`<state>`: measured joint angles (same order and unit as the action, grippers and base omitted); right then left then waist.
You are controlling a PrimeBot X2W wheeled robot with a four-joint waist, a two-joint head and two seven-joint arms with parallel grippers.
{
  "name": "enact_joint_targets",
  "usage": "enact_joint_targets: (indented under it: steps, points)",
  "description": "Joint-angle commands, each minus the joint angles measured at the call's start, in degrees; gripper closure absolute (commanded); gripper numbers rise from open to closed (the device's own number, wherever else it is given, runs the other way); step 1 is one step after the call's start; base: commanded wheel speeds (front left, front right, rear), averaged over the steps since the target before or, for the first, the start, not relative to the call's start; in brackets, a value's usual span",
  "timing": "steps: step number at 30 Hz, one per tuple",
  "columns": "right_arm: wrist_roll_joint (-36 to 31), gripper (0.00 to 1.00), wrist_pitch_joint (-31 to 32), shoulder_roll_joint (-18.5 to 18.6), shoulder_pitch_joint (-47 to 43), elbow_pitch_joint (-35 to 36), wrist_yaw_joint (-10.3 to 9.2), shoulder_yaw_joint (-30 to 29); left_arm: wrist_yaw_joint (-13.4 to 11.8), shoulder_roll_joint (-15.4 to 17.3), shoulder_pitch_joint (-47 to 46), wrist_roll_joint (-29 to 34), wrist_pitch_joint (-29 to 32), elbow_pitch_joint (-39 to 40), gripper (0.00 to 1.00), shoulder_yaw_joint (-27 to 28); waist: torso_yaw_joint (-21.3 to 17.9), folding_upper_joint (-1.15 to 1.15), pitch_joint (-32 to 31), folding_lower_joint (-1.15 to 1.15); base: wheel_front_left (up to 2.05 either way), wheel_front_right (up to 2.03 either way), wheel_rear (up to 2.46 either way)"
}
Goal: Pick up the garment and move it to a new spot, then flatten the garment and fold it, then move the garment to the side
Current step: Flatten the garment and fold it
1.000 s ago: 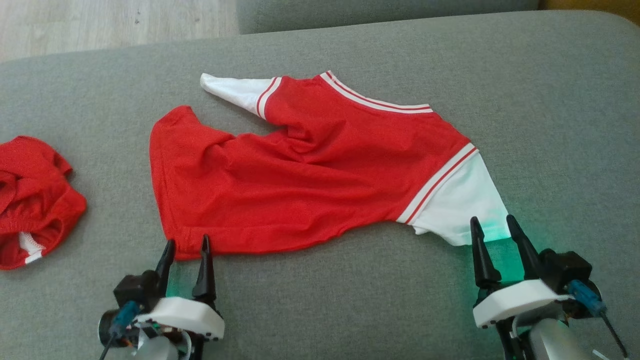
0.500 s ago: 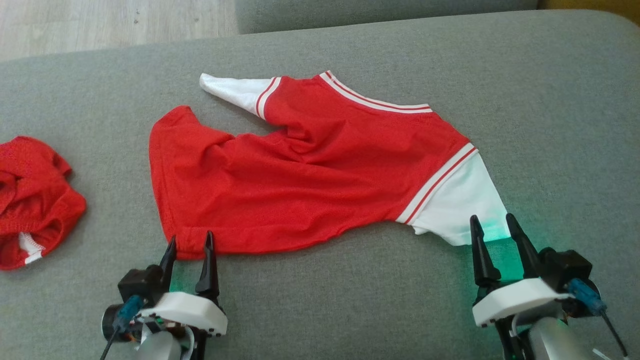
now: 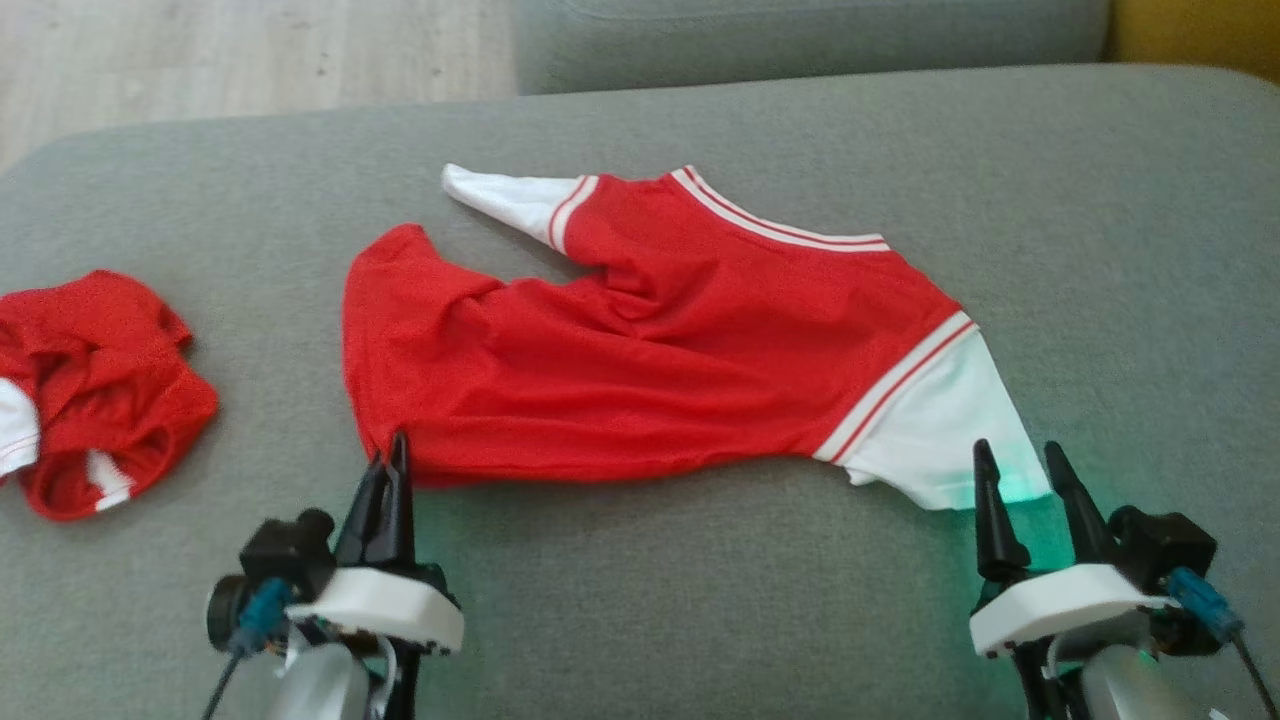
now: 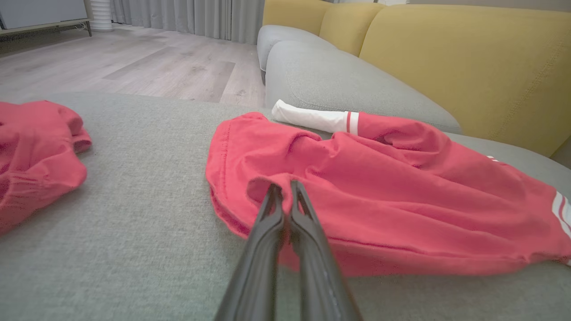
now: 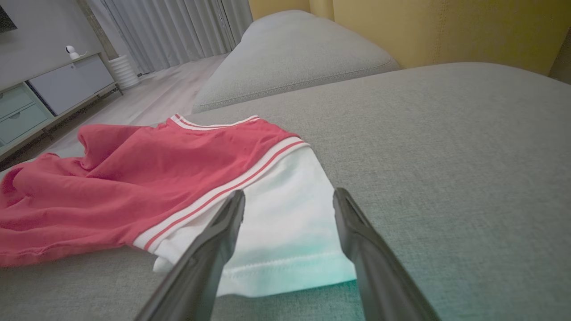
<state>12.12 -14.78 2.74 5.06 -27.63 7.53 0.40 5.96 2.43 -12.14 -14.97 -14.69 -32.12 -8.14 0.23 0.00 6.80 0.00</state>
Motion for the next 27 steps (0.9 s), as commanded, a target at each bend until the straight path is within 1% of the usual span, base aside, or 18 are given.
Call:
enact_joint_targets:
  steps: [1, 6, 12, 22, 27]
  points:
    - [0.2, 0.00, -0.2, 0.1, 0.2, 1.2, -0.04, 0.8, -0.4, 0.4, 0.6, 0.3, -0.3, 2.2, 1.00, 1.0, 1.1, 0.00, -0.9, 0.00, 0.00, 0.00, 0.00]
    - [1.3, 0.00, -0.2, 0.1, -0.1, -0.3, -0.04, -0.2, -0.2, 0.4, 3.2, 0.5, -0.3, 4.5, 1.00, 0.2, 2.7, 0.00, -1.8, 0.00, 0.00, 0.00, 0.00]
    - [2.2, 0.00, -0.2, 0.1, 0.3, -3.4, -0.04, -1.7, 0.0, 0.4, 5.3, 0.3, -0.3, 5.9, 1.00, -0.4, 3.5, 0.00, -1.9, 0.00, 0.00, 0.00, 0.00]
    - [-1.4, 0.00, -0.2, 0.1, 4.6, -11.6, -0.04, -7.0, 0.1, 0.4, 5.6, -0.6, -0.3, 5.2, 1.00, -2.9, 4.8, 0.00, -0.4, 0.00, 0.00, 0.00, 0.00]
    - [-1.7, 0.00, 0.1, 0.1, 6.9, -17.4, -0.04, -6.5, 0.1, 0.4, 5.2, -0.9, -0.3, 4.6, 1.00, -3.6, 5.3, 0.00, 0.2, 0.00, 0.00, 0.00, 0.00]
